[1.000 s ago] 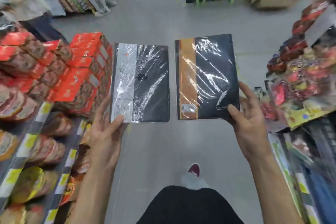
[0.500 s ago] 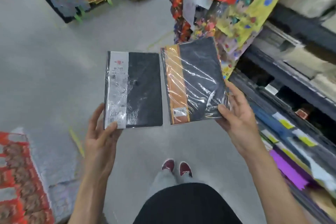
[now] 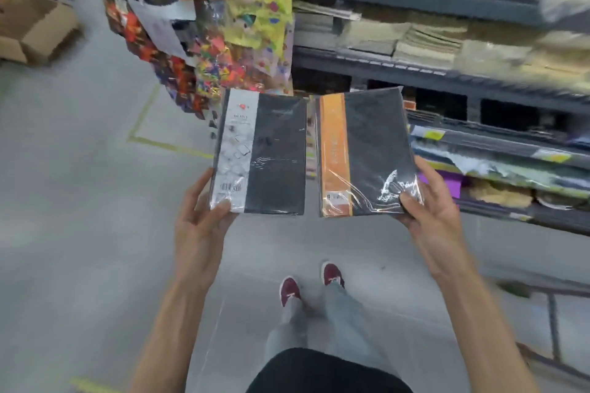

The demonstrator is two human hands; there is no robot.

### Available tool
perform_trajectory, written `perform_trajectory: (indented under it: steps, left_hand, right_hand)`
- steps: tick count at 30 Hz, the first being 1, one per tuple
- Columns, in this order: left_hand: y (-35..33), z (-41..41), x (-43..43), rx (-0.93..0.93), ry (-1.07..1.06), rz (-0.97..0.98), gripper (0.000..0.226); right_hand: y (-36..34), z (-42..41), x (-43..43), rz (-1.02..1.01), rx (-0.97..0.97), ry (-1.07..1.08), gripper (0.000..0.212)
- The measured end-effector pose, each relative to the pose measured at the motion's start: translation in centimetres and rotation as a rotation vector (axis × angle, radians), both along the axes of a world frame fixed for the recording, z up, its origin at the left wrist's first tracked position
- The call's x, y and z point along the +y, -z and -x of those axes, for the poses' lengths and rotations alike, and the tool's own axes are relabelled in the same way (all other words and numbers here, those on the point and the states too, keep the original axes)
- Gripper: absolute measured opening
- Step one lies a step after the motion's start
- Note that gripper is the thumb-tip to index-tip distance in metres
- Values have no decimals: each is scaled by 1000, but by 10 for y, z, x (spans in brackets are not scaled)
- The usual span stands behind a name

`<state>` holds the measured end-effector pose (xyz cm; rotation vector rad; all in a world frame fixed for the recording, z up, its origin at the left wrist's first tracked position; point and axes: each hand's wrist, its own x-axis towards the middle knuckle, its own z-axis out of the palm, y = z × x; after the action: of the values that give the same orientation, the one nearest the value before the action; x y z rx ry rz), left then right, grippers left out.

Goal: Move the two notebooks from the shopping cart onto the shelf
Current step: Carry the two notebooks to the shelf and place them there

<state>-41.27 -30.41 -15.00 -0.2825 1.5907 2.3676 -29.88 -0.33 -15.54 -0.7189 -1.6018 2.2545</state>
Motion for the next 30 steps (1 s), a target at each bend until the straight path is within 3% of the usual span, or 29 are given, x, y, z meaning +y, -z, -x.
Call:
perform_trajectory:
  steps: [10,20,30]
  left_hand:
    - [24,17,82,-36,186,-54,54]
    - [73,43,187,-104,163,-17,55]
    - [148,94,242,-53,222,9,54]
  right_hand:
    - [17,-53,52,-10,-41,245,56]
    - [68,-33,145,64,-125,297,54]
    - [139,11,192,73,-135,323,56]
